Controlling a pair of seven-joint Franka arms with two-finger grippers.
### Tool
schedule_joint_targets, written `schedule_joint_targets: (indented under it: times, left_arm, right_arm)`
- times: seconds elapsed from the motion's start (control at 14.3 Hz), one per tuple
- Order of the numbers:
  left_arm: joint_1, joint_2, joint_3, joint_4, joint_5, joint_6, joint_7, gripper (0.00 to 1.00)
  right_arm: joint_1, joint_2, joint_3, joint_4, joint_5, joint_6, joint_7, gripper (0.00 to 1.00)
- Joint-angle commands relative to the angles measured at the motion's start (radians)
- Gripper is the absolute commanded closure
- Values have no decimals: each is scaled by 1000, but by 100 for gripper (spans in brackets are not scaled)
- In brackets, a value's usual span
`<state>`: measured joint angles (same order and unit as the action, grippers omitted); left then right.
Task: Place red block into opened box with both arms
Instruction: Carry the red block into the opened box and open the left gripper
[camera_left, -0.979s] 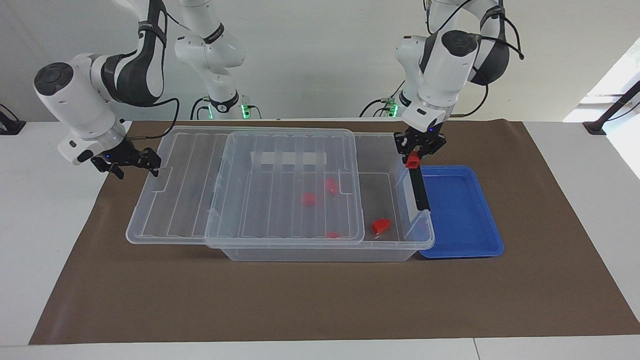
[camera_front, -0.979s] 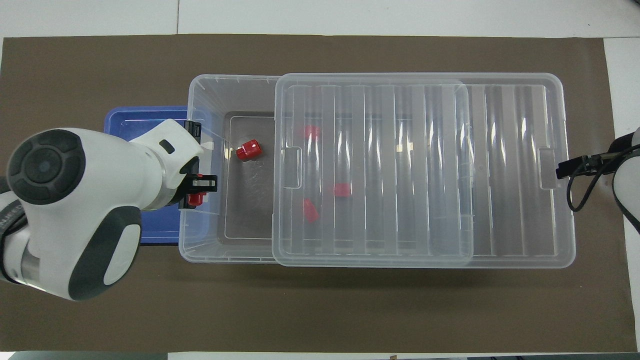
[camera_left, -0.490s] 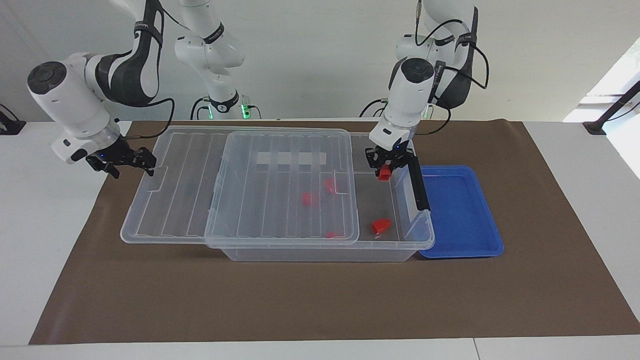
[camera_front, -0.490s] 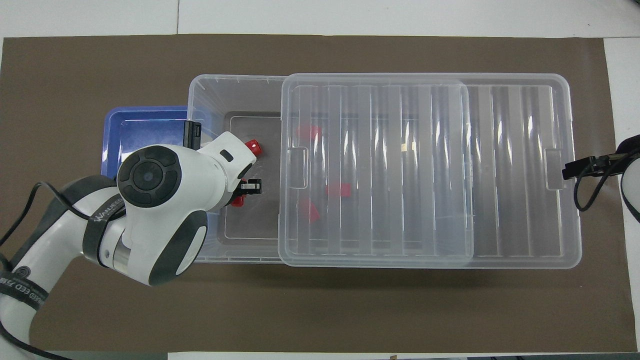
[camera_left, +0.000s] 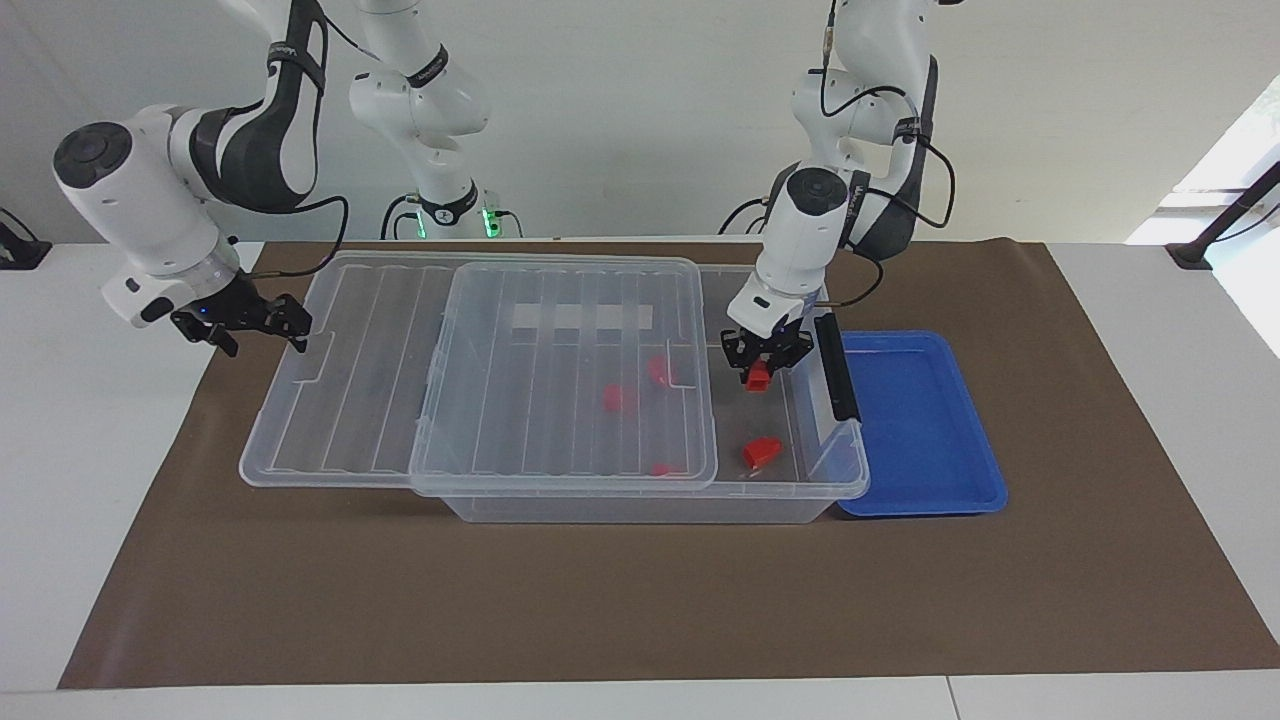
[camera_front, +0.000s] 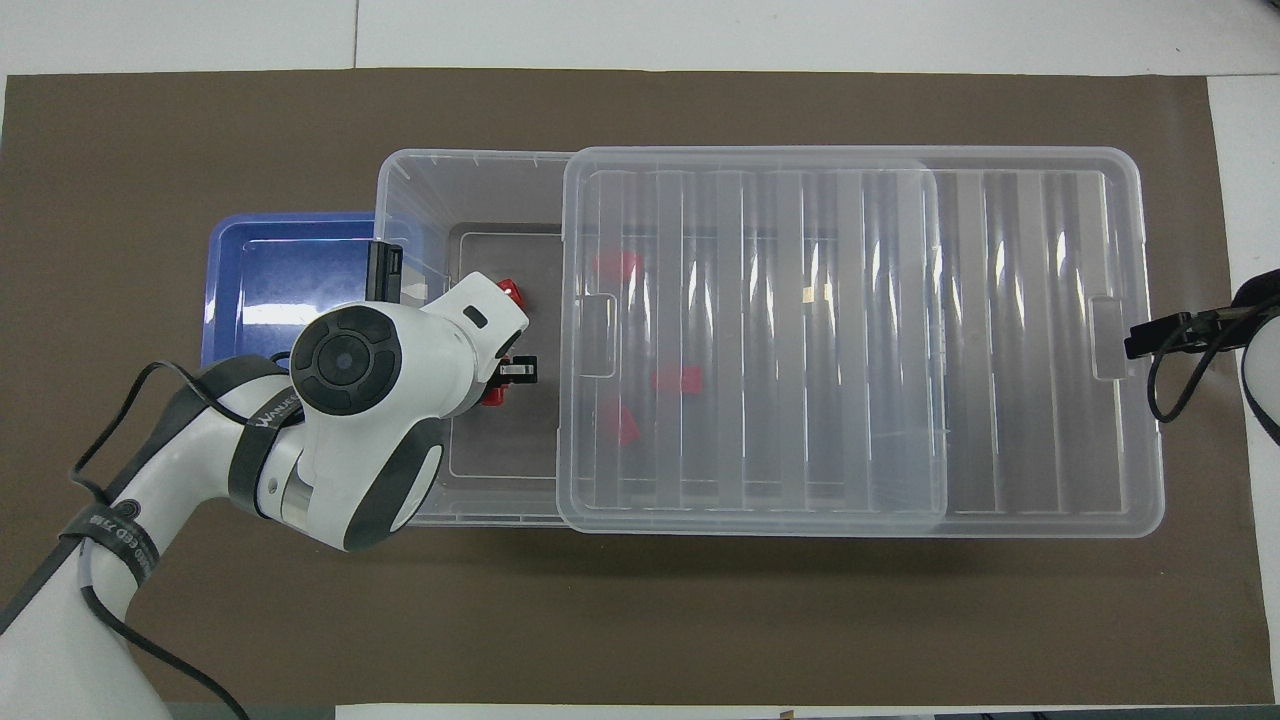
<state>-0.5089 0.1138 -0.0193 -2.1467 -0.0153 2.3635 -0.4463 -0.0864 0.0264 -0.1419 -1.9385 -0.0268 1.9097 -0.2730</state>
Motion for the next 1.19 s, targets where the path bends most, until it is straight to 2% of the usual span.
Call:
schedule_joint_targets:
  times: [0.0, 0.14, 0.49, 0.56, 0.63, 0.7, 0.98, 1.12]
  left_arm:
    - [-19, 46, 13, -19, 9, 68, -20, 100]
    - [-20, 75, 12, -24, 9, 94, -20, 100]
    - [-26, 67, 12, -65, 9, 120, -21, 100]
    - [-31, 66, 12, -65, 9, 117, -37, 79]
    - [-33, 66, 12, -61, 9, 114, -46, 10]
    - [-33, 61, 12, -56, 9, 99, -46, 0]
    - [-22, -8, 13, -7, 8, -24, -45, 0]
    - [-14, -69, 16, 28, 8, -125, -40, 0]
  right_arm:
    - [4, 4, 5, 21, -15, 5, -11, 0]
    - [5, 30, 10, 84, -2, -44, -2, 0]
    - [17, 50, 11, 167, 5, -103, 32, 0]
    - [19, 50, 11, 191, 8, -125, 38, 0]
    - [19, 53, 11, 217, 11, -150, 50, 0]
    - [20, 52, 15, 237, 10, -174, 64, 0]
    - [28, 47, 27, 332, 10, -288, 122, 0]
    - [30, 44, 27, 334, 8, -302, 123, 0]
